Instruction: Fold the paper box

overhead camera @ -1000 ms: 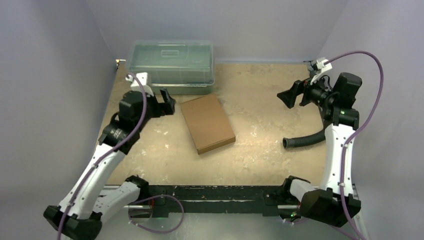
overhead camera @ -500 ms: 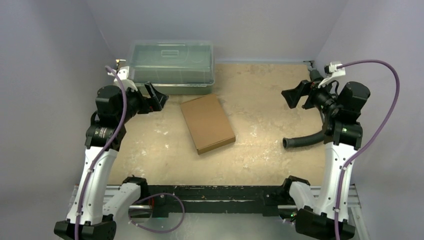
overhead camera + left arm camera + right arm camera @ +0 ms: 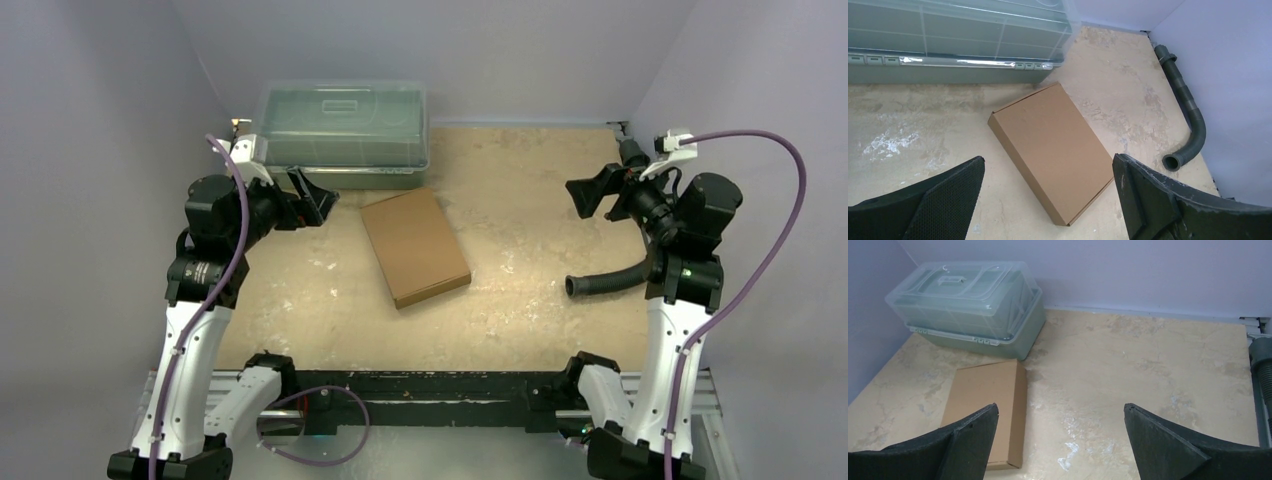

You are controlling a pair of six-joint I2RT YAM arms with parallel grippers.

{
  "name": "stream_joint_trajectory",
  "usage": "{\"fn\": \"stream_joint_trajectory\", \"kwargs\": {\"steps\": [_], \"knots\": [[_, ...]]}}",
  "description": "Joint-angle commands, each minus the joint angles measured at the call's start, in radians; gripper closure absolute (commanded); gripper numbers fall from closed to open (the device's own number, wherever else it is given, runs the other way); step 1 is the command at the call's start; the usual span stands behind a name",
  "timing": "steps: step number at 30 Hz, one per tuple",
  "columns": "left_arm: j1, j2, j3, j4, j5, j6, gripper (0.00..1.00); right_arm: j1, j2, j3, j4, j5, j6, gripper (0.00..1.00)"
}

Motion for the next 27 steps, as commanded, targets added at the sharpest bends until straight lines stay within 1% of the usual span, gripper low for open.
{"fn": "stream_joint_trajectory", "kwargs": {"steps": [1,27], "knots": [[0.003,-0.018,-0.003,0.024,0.020,-0.013,0.01,-0.003,0.003,-0.023,0.046,-0.009,0.014,0.01],[0.003,-0.041,-0.041,0.031,0.008,-0.004,0.01,-0.003,0.016,-0.076,0.101,-0.009,0.019,0.01]]}}
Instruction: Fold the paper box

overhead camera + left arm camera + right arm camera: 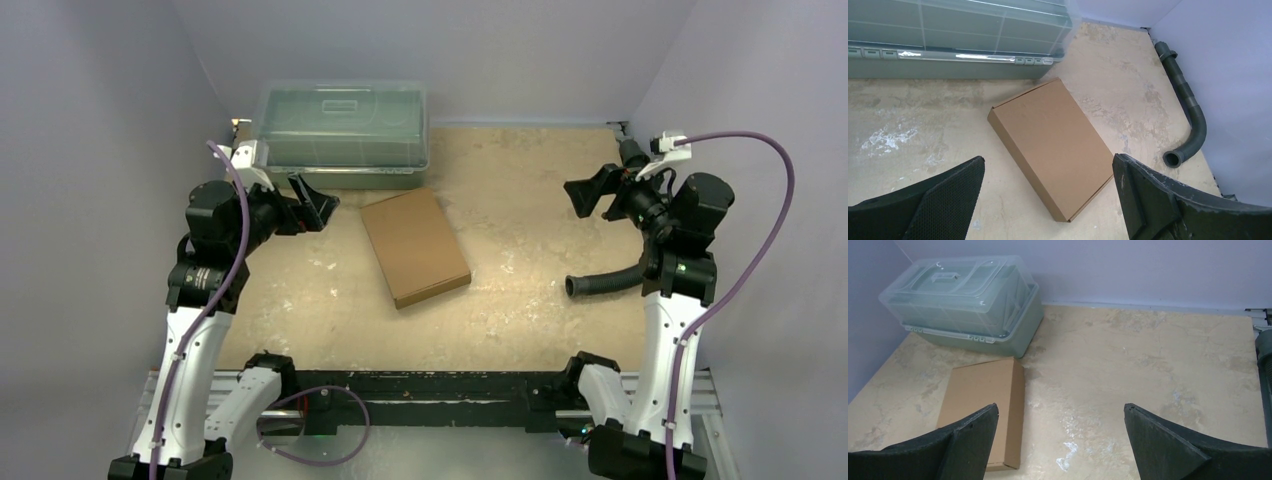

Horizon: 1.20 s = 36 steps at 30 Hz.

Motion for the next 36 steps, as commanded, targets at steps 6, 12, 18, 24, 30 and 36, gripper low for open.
{"fn": "stream_joint_trajectory", "kwargs": {"steps": [6,12,18,24,30,36], "knots": [[0.003,-0.018,-0.012,0.026,-0.007,0.000,0.01,-0.003,0.006,-0.013,0.046,0.004,0.010,0.01],[0.003,-0.022,-0.012,0.022,-0.011,0.001,0.01,-0.003,0.007,-0.017,0.050,0.007,0.011,0.01],[0.003,-0.018,-0.009,0.020,-0.009,-0.002,0.01,-0.002,0.006,-0.017,0.052,0.025,0.015,0.01],[0.003,-0.024,-0.012,0.017,-0.011,0.000,0.01,-0.002,0.007,-0.018,0.055,0.023,0.015,0.01],[0.003,-0.021,-0.013,0.024,-0.008,-0.001,0.01,-0.003,0.013,-0.018,0.059,0.029,0.021,0.01],[0.003,-0.023,-0.014,0.028,-0.002,-0.004,0.01,-0.001,0.014,-0.024,0.065,0.051,0.023,0.01]]}}
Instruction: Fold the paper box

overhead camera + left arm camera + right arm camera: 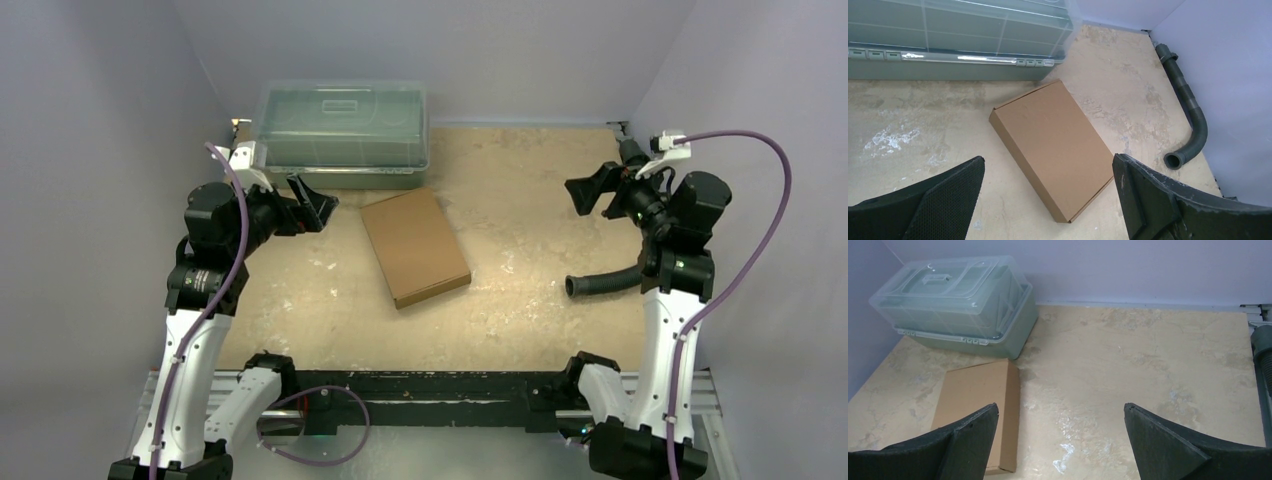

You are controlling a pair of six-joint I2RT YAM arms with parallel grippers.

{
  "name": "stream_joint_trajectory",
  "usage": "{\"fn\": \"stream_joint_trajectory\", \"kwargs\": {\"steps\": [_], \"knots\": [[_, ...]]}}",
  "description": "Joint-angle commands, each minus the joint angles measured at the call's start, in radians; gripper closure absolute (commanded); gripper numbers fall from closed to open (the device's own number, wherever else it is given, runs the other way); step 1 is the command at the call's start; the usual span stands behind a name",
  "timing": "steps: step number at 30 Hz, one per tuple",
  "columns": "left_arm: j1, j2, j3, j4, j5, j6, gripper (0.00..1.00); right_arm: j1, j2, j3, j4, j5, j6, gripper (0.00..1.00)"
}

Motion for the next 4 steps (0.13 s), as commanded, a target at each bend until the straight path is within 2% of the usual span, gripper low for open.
{"fn": "stream_joint_trajectory", "kwargs": {"steps": [1,4], "knots": [[0.003,-0.008,-0.006,0.028,0.005,-0.004,0.01,-0.002,-0.001,-0.007,0.036,0.035,0.016,0.01],[0.003,-0.008,-0.006,0.029,0.000,0.001,0.01,-0.003,-0.001,-0.004,0.032,0.048,0.003,0.01]]}}
